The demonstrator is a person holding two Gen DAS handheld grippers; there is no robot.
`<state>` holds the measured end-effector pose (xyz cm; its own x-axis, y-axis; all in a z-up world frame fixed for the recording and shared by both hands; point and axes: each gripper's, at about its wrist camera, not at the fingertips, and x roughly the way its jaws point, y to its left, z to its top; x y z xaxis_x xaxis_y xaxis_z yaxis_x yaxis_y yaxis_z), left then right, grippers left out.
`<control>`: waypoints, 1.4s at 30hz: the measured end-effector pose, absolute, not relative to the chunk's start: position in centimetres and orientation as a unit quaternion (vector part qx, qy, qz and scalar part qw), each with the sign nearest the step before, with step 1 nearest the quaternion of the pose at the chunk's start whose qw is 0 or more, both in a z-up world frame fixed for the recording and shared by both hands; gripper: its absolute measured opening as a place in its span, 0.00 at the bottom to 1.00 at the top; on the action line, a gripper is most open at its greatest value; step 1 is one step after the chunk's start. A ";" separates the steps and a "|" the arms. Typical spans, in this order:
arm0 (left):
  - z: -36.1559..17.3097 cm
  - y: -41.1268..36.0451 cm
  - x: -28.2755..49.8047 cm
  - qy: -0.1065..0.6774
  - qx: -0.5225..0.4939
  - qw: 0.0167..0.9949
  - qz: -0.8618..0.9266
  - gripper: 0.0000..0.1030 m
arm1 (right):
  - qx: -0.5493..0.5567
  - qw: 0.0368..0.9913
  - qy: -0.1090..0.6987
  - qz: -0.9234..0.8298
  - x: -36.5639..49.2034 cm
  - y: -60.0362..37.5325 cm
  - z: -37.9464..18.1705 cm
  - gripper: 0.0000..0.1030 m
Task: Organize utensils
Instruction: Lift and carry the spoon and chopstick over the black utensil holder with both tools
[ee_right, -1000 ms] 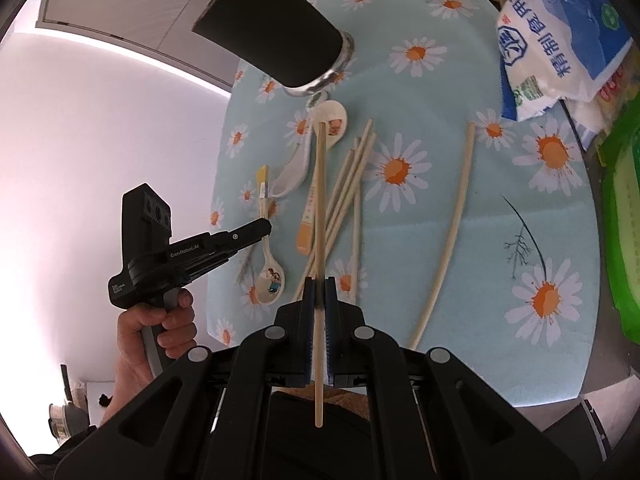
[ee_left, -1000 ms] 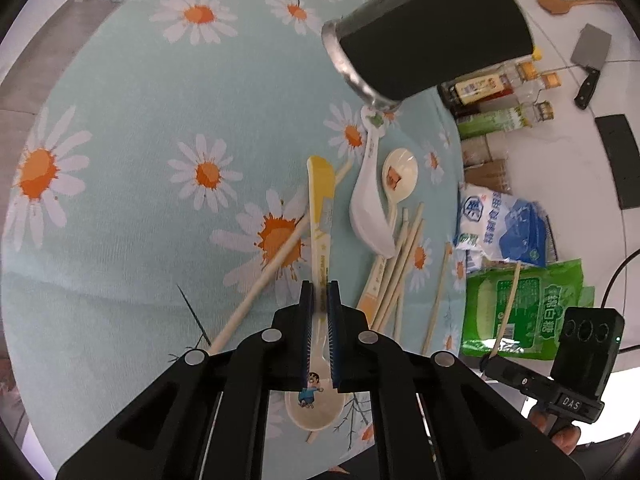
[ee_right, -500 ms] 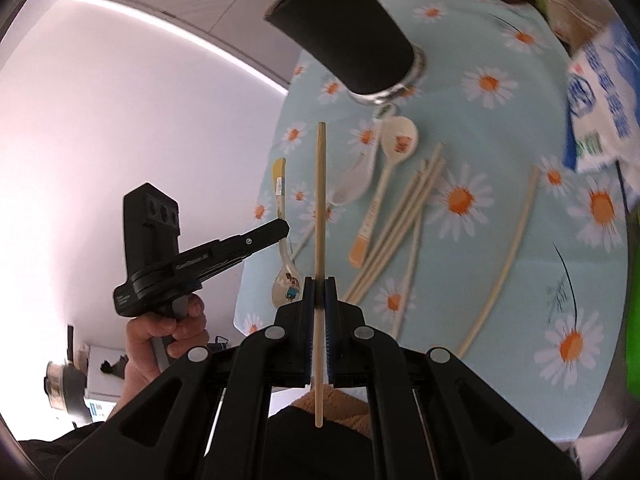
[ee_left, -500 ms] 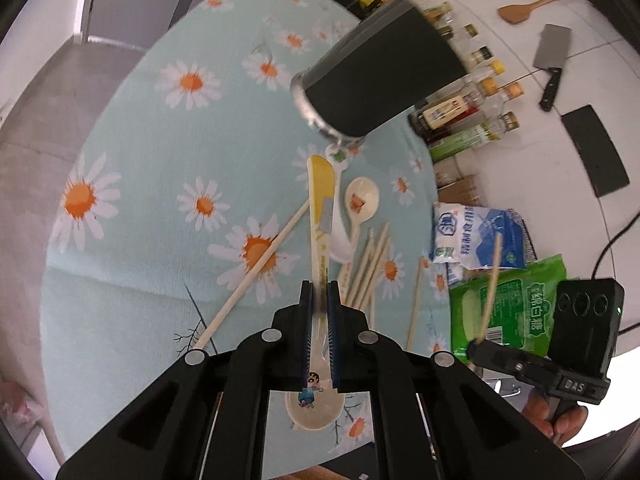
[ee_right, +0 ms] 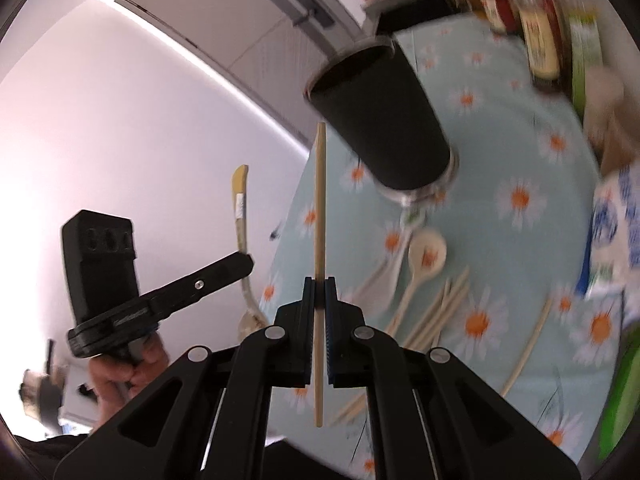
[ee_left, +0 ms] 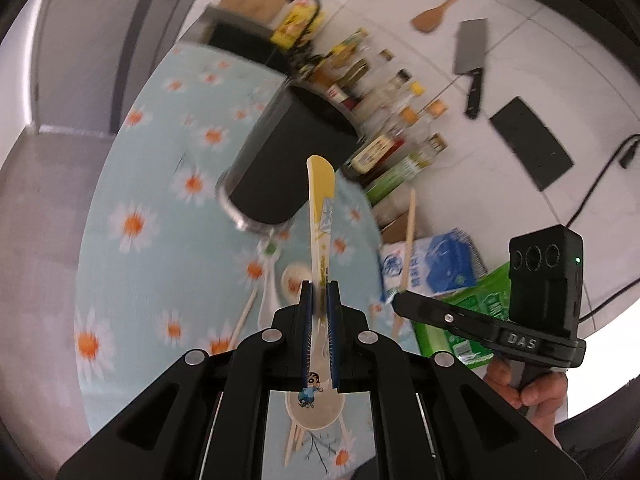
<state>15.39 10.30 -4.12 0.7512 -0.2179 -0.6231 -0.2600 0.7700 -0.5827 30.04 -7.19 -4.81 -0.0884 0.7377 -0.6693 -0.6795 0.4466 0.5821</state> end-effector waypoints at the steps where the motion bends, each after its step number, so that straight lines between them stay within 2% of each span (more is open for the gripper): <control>1: -3.5 10.7 15.8 0.347 -0.333 0.877 0.007 0.06 | 0.034 0.681 0.511 0.524 30.3 -6.8 -4.4 0.06; 10: 0.4 13.9 19.3 0.301 -0.285 0.909 -0.040 0.06 | 0.037 0.747 0.426 0.510 31.2 -4.4 0.0 0.06; 17: 2.6 16.0 21.6 0.255 -0.266 0.927 -0.067 0.06 | 0.044 0.799 0.328 0.502 31.6 -3.2 4.2 0.06; 24: 4.0 17.3 23.6 0.203 -0.244 0.945 -0.078 0.06 | 0.057 0.824 0.275 0.492 33.1 -1.4 7.1 0.06; 33: 3.9 18.3 27.1 0.154 -0.219 0.960 -0.080 0.06 | 0.094 0.836 0.281 0.461 38.0 0.4 6.5 0.06; 36: 3.4 18.3 28.1 0.151 -0.216 0.961 -0.079 0.06 | 0.105 0.850 0.252 0.451 38.8 0.2 6.4 0.06; 42: 1.8 18.1 29.7 0.165 -0.211 0.960 -0.077 0.06 | 0.108 0.853 0.266 0.437 40.1 0.8 4.5 0.06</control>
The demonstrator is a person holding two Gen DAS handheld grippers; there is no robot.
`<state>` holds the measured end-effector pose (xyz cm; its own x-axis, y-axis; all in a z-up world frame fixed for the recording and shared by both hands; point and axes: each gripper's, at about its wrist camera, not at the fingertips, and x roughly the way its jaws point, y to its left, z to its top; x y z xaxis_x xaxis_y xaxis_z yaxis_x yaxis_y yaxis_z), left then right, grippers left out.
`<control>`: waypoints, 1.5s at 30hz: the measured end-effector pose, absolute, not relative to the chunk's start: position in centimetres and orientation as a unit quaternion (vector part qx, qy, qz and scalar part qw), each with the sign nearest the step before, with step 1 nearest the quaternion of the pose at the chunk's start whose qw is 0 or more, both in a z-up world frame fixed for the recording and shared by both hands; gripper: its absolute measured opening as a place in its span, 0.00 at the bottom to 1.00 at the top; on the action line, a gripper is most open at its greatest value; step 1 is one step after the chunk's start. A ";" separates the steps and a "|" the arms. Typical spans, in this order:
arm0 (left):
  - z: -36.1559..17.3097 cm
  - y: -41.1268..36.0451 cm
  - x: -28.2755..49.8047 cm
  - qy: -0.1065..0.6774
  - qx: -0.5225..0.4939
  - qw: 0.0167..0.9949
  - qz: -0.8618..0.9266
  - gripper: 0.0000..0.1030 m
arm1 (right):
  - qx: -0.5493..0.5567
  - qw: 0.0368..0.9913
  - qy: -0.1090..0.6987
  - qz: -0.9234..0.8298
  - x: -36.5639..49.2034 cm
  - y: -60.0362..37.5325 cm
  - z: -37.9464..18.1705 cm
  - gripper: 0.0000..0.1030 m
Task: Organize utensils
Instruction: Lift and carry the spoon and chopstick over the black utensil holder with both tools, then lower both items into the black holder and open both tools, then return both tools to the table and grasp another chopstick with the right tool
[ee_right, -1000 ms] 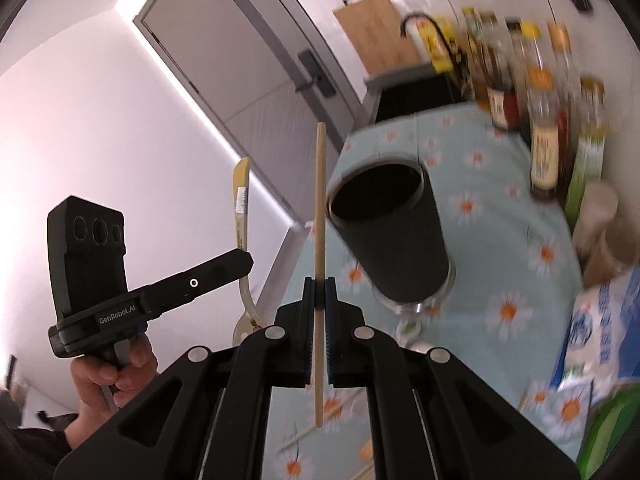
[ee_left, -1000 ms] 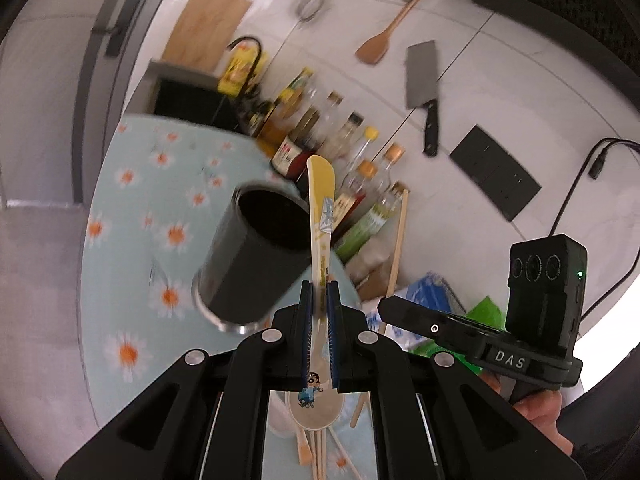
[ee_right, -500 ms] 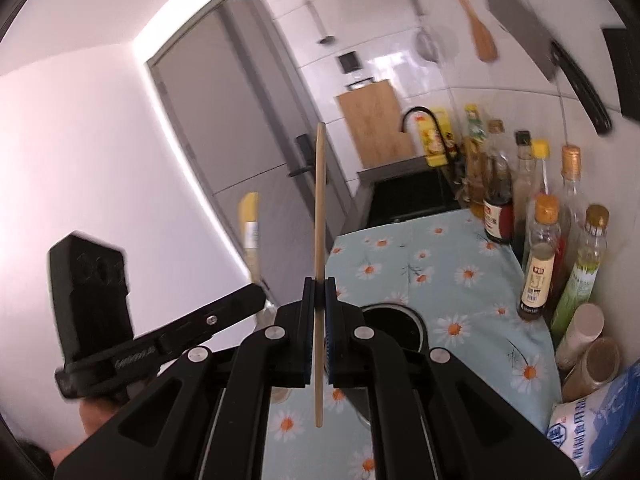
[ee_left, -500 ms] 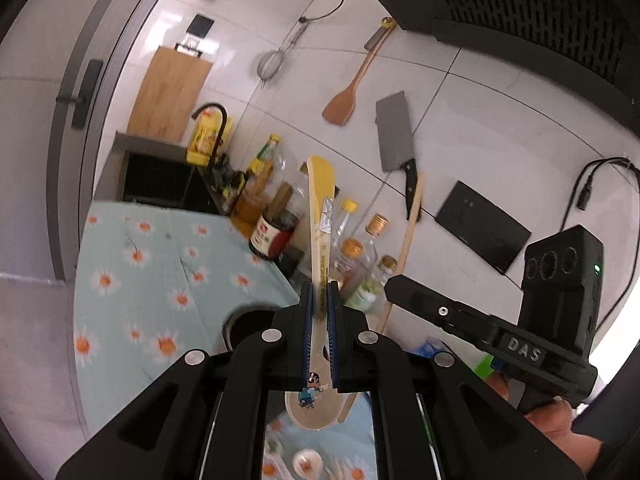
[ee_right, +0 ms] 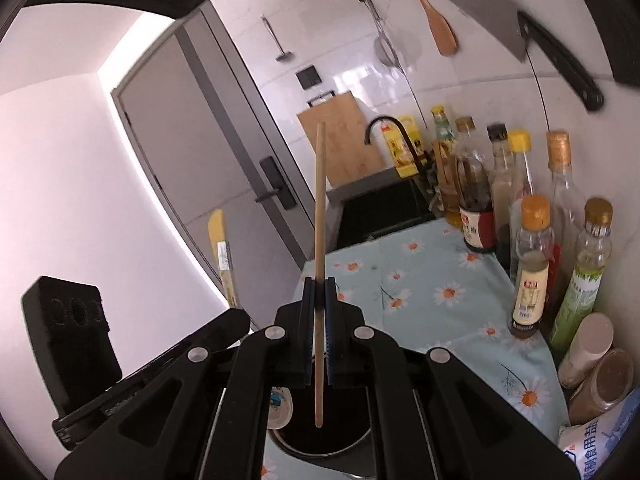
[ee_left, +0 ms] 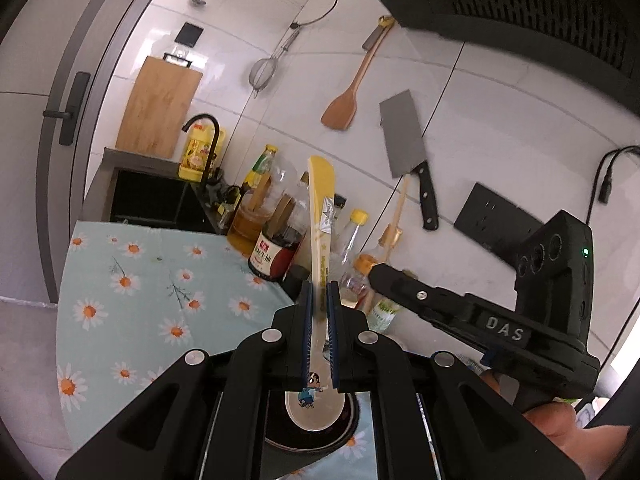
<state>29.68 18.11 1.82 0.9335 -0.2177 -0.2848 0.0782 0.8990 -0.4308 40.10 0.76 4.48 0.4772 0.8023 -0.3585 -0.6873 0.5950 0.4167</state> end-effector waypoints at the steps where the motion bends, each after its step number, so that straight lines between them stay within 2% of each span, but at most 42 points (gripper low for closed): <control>1: 1.3 18.0 30.1 0.175 -0.212 0.958 -0.078 0.06 | 0.108 0.851 0.273 0.435 40.4 0.9 4.0 0.06; 10: -1.1 17.6 30.9 0.230 -0.216 0.947 -0.062 0.07 | 0.108 0.837 0.313 0.435 40.7 1.3 1.6 0.06; 11: -1.2 17.7 30.9 0.236 -0.221 0.944 -0.061 0.07 | 0.110 0.835 0.317 0.437 40.6 1.3 1.4 0.10; 12: -1.3 17.6 30.7 0.237 -0.221 0.944 -0.060 0.07 | 0.110 0.831 0.325 0.437 40.6 1.4 1.3 0.27; 13: -1.3 17.6 30.6 0.238 -0.219 0.944 -0.057 0.07 | 0.109 0.831 0.329 0.436 40.5 1.4 1.2 0.33; 14: -1.4 17.5 30.5 0.241 -0.219 0.944 -0.056 0.13 | 0.111 0.831 0.329 0.434 40.3 1.3 1.1 0.36; 15: -1.4 17.6 30.4 0.242 -0.221 0.943 -0.055 0.25 | 0.113 0.831 0.331 0.434 40.2 1.1 1.0 0.36; 16: -1.3 17.7 30.2 0.242 -0.225 0.942 -0.052 0.27 | 0.114 0.829 0.332 0.435 40.1 1.0 1.0 0.36; 25: -0.3 18.0 28.7 0.235 -0.227 0.944 -0.041 0.27 | 0.137 0.828 0.332 0.431 39.4 -0.7 2.0 0.36; 36: 1.1 16.6 25.8 0.243 -0.205 0.946 -0.054 0.27 | 0.105 0.836 0.331 0.425 36.7 -3.0 3.6 0.36; 45: 1.1 15.2 23.0 0.270 -0.186 0.942 -0.067 0.27 | 0.026 0.845 0.400 0.353 35.4 -5.8 3.9 0.40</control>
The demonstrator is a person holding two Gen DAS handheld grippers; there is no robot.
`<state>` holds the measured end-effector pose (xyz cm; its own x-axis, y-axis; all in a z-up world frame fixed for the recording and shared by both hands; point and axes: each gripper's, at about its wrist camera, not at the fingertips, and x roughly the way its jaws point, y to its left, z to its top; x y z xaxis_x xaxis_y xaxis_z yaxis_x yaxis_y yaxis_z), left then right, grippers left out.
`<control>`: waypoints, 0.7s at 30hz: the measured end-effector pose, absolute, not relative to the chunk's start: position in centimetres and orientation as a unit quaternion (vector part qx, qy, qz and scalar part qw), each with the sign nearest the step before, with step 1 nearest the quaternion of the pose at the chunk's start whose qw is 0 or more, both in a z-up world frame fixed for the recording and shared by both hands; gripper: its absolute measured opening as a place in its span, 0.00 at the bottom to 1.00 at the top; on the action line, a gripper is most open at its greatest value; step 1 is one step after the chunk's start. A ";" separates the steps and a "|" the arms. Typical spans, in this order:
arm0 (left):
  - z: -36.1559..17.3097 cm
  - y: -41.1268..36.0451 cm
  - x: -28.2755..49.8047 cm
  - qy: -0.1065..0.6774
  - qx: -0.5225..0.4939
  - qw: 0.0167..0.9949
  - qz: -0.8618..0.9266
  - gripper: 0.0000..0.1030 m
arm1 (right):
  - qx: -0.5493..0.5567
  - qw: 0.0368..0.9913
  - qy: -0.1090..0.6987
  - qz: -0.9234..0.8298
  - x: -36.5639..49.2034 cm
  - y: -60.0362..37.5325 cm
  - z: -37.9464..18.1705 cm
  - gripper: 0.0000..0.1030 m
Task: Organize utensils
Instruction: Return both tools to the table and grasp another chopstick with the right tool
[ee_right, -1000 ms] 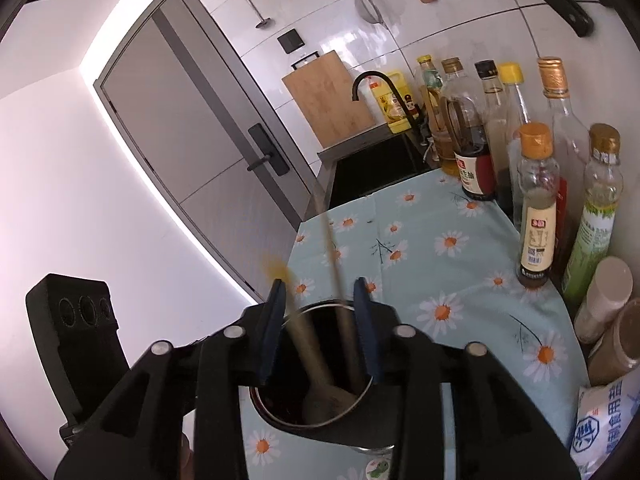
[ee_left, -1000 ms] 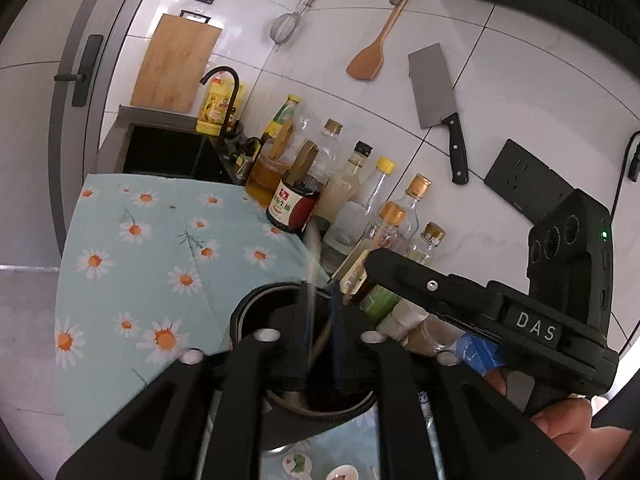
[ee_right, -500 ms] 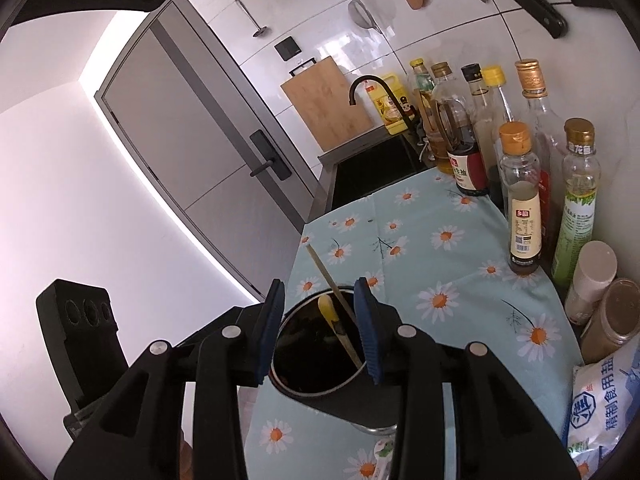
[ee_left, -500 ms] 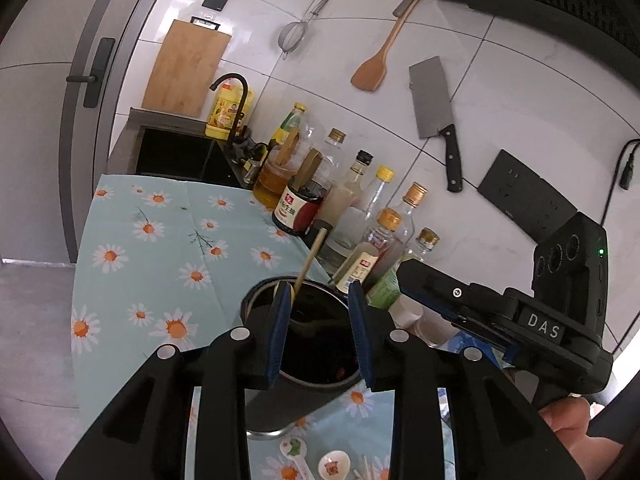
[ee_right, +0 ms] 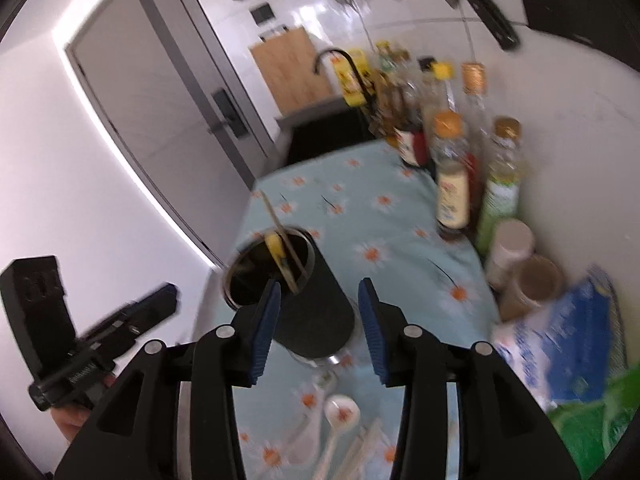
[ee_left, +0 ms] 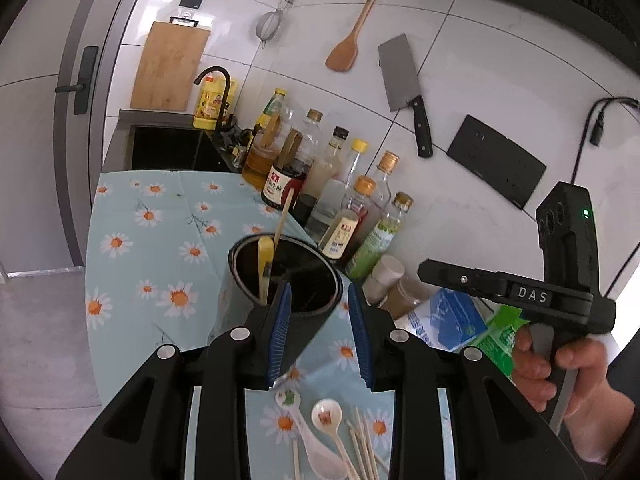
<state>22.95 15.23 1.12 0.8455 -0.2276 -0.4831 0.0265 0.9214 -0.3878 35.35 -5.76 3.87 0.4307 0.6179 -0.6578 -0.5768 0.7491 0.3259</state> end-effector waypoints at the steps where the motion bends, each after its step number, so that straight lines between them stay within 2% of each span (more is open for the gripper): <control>1: 0.9 15.1 22.6 0.274 -0.186 0.941 -0.070 0.27 | 0.023 0.844 0.408 0.348 35.2 -6.1 3.6 0.40; 21: -6.1 13.3 18.2 0.382 -0.190 0.902 -0.060 0.28 | -0.050 0.758 0.612 0.219 33.4 -11.4 -7.6 0.40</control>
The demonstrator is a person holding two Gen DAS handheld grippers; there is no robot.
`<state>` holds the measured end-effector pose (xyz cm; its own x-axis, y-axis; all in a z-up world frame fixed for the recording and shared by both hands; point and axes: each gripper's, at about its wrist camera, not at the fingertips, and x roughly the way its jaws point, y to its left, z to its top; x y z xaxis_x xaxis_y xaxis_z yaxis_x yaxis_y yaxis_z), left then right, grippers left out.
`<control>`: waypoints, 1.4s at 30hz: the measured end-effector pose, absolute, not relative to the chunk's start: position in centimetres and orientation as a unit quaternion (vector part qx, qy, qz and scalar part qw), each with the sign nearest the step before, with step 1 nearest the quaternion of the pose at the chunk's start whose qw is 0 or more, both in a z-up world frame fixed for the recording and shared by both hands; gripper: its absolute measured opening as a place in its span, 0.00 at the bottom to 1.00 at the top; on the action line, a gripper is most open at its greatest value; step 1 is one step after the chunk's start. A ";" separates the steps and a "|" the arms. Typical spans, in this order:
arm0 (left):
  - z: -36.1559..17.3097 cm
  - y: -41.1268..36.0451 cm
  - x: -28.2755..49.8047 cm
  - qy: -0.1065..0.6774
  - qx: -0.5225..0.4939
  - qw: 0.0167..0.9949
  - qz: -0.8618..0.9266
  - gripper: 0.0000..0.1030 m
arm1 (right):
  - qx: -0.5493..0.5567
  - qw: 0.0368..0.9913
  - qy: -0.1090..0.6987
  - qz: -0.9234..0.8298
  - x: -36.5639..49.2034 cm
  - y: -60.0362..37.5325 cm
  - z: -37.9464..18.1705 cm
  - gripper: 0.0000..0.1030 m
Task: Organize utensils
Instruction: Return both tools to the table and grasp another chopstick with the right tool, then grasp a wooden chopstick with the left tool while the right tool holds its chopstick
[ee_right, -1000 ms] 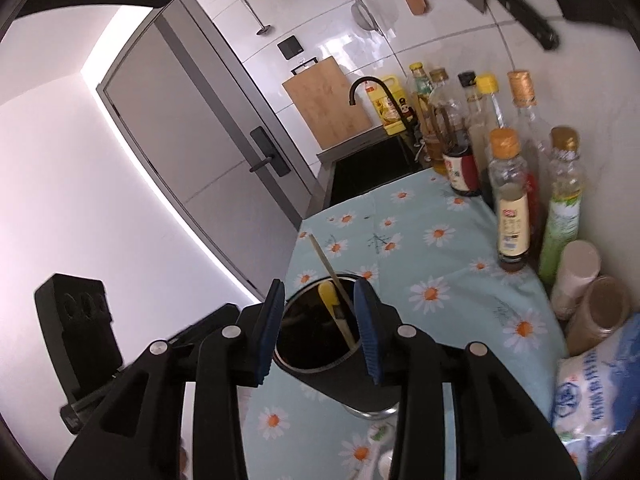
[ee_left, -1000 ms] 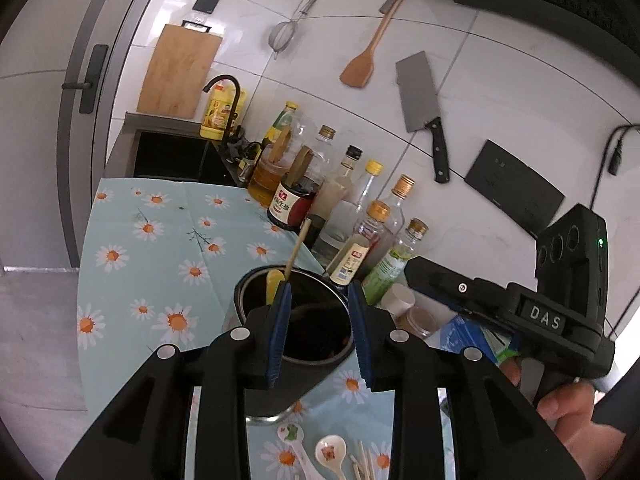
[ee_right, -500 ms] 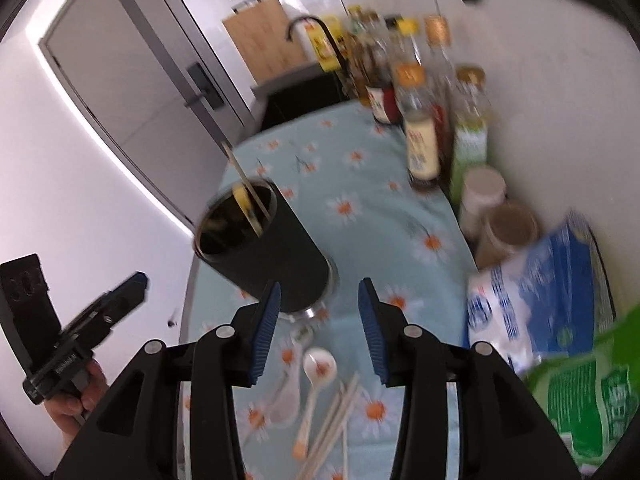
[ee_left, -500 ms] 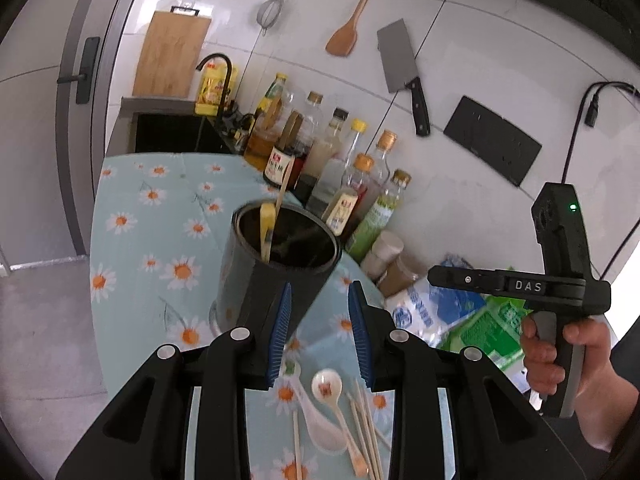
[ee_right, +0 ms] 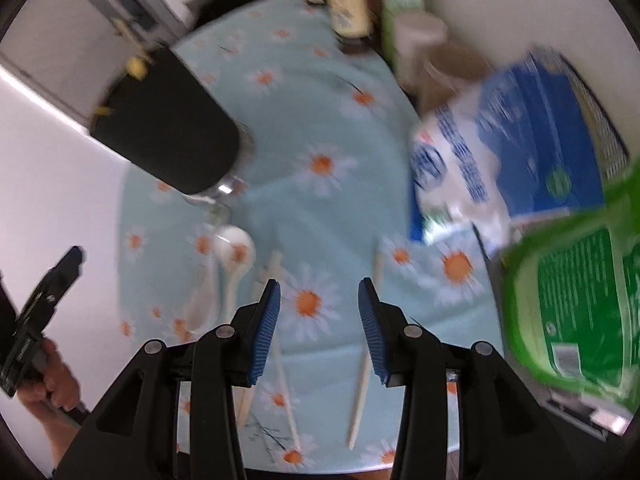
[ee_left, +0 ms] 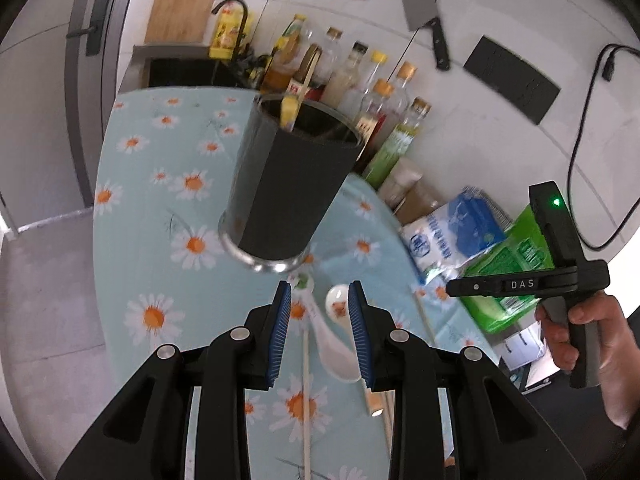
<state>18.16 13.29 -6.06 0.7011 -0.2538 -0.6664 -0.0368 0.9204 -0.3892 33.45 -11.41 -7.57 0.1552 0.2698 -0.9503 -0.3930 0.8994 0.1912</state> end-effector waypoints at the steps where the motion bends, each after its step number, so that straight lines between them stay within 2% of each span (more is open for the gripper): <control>1: -6.4 13.2 18.0 0.386 -0.192 0.900 -0.062 0.28 | -0.050 0.753 0.621 0.211 33.5 -11.6 -8.1 0.40; 8: -8.6 12.9 17.2 0.420 -0.197 0.884 -0.062 0.28 | -0.045 0.704 0.688 0.170 33.6 -12.5 -12.1 0.40; 15: -11.2 12.0 16.4 0.450 -0.205 0.867 -0.065 0.32 | -0.054 0.682 0.716 0.142 33.5 -12.6 -14.9 0.25; 25: -13.2 11.5 16.0 0.481 -0.197 0.852 -0.060 0.32 | -0.118 0.690 0.703 0.128 32.1 -10.0 -16.5 0.15; 27: -13.7 11.4 16.0 0.488 -0.197 0.848 -0.060 0.32 | -0.131 0.696 0.696 0.119 31.6 -9.5 -16.6 0.06; 42: -14.5 9.6 17.4 0.540 -0.143 0.827 -0.061 0.32 | -0.073 0.709 0.680 0.169 31.7 -12.5 -14.3 0.05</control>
<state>17.40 9.56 -14.52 0.4092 -0.2558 -0.8759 -0.0539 0.9514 -0.3031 31.68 -12.48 -14.32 0.0171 0.1403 -0.9900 -0.3393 0.9322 0.1262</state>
